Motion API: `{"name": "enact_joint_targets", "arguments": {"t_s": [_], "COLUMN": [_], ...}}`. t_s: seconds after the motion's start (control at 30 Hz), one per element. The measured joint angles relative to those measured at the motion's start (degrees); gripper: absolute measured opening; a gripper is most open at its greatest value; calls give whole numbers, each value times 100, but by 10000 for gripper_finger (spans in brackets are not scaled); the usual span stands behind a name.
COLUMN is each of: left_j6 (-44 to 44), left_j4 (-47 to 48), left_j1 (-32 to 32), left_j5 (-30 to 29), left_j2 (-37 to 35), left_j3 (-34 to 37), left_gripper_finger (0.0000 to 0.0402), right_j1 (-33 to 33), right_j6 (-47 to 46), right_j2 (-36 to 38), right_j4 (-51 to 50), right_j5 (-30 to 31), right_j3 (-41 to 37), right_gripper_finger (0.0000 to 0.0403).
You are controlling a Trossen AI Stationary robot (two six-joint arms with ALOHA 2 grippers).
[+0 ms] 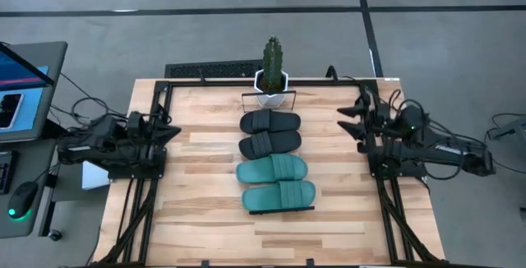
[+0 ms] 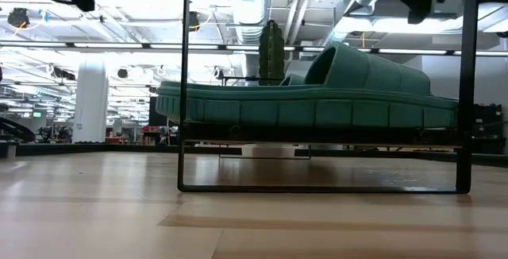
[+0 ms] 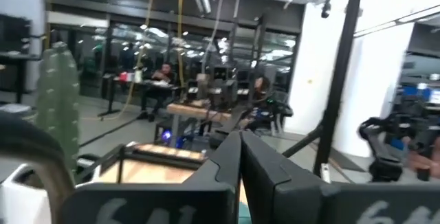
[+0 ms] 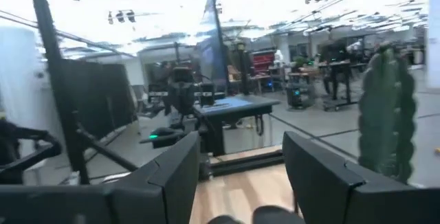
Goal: Pick and place slides into the shelf
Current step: Return to Home Position
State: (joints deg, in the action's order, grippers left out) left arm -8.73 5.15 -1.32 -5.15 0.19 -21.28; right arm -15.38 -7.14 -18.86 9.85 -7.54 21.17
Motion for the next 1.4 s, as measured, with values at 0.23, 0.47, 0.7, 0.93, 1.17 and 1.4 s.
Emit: {"name": "enact_joint_targets", "arguments": {"t_s": [0.23, 0.47, 0.7, 0.93, 1.17, 1.4], "left_j6": [-162, -582, -721, -314, -372, -736], "left_j4": [-382, -1530, -2694, -2283, -1856, -1546], "left_j1": [0, -20, -513, -1234, -1579, -1587], "left_j5": [602, 949, 640, -659, -2064, -2788], "left_j2": [-4, -4, 13, 15, 15, 13], "left_j3": [332, 1326, 2061, 2068, 2072, 2077], "left_gripper_finger": [0, 0, 0, 0, 0, 0], "right_j1": [543, 835, 780, 787, 788, 787], "right_j6": [151, 188, -104, -203, -501, -643], "right_j2": [1113, 1868, 1779, 1797, 1863, 1840], "right_j4": [-717, -1470, -2109, -2396, -2307, -1701], "right_j5": [8, 9, 68, 186, 369, 655], "right_j3": [-412, -558, -575, -696, -1194, -1786], "right_gripper_finger": [194, 198, 196, 195, 198, 196]}}
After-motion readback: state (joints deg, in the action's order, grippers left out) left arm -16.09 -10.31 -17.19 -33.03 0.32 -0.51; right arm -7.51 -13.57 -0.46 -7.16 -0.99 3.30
